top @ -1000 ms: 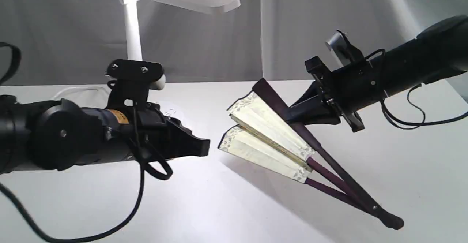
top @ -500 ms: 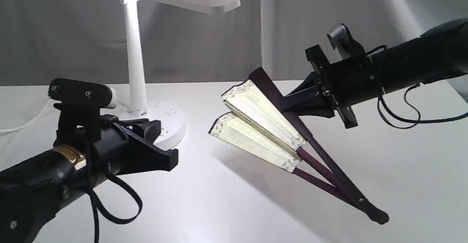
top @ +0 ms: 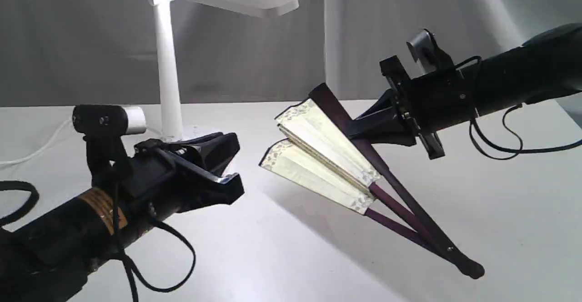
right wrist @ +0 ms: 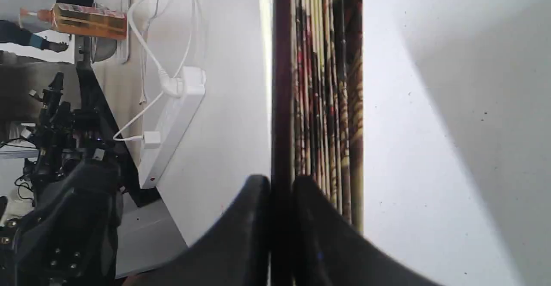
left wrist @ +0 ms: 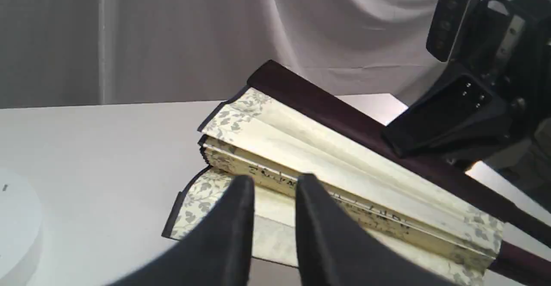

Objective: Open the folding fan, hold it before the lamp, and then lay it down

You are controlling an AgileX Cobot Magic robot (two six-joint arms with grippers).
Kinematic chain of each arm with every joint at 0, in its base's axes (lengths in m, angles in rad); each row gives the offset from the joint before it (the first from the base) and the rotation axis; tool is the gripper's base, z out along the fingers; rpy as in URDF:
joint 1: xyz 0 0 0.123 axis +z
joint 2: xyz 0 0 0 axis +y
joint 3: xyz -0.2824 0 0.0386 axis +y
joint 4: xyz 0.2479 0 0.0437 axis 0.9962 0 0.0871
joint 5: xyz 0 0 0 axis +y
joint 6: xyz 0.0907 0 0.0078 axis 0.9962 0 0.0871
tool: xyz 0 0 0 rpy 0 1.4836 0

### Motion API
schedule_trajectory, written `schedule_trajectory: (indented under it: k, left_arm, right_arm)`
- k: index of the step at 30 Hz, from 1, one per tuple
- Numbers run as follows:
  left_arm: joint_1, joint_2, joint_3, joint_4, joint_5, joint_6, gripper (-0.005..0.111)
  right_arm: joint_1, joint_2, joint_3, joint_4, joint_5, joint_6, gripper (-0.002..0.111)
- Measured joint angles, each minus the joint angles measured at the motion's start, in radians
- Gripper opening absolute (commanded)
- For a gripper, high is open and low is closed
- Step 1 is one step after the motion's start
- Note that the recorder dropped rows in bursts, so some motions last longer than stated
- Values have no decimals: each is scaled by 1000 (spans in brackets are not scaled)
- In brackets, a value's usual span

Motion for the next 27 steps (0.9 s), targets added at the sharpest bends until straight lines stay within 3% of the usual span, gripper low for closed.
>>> schedule_trajectory:
  k: [7, 13, 18, 21, 27]
  left_arm:
    - [0, 158, 0, -15, -163, -197, 18]
    - [0, 277, -2, -69, -175, -575, 18]
    - [0, 337, -20, -65, -177, -729, 19]
    - [0, 367, -54, -59, -177, -815, 29]
    - [0, 403, -126, -40, -201, -972, 66]
  right_arm:
    - [0, 0, 0, 0, 0, -15, 0]
    - [0, 0, 0, -2, 0, -29, 0]
    - [0, 0, 0, 7, -2, -35, 0]
    - [0, 0, 0, 18, -2, -39, 0]
    - [0, 0, 0, 24, -2, -43, 0]
